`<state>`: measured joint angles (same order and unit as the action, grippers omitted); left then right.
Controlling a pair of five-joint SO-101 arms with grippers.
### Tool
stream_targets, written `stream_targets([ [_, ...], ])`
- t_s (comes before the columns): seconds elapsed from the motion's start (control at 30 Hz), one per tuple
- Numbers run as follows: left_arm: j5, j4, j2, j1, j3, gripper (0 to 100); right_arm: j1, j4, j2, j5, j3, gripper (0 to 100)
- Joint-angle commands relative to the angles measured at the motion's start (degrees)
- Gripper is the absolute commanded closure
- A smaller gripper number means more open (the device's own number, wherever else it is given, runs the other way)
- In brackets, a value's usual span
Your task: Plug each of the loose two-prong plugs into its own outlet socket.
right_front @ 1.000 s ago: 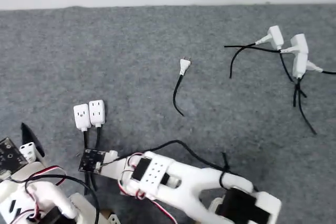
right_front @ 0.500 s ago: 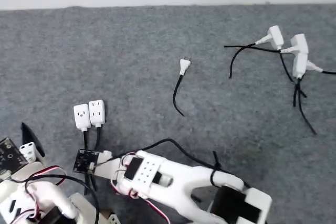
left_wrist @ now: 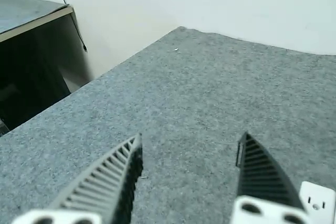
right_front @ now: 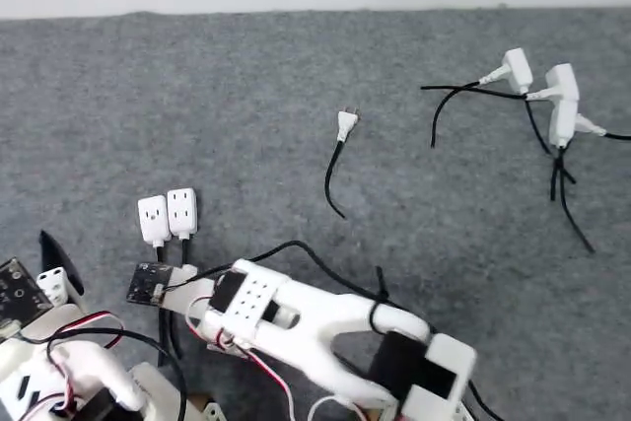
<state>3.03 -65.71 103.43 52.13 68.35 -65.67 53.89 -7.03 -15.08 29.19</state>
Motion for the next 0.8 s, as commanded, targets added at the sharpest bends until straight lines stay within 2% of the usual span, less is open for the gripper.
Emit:
stream_targets([
  [0.0, 0.4, -0.1, 1.1, 0.0, -2.2, 71, 3.8, 3.6, 14.0, -1.4, 3.7, 98.9],
  [0.13, 0.4, 1.1, 1.1, -0.2, -0.8, 71, 5.8, 8.7, 29.6, -1.8, 7.6, 98.9],
  [0.3, 0.4, 2.2, 1.1, -2.6, 0.8, 71, 7.7, 9.5, 43.7, -4.0, 12.0, 98.9],
  [0.43, 0.7, 1.8, 1.1, -9.6, 2.9, 71, 8.9, 11.3, 48.7, -5.3, 12.0, 98.9],
  [0.77, 6.5, -2.7, 1.1, -34.3, 5.7, 71, 9.3, 14.4, 49.5, -5.3, 7.1, 98.9],
])
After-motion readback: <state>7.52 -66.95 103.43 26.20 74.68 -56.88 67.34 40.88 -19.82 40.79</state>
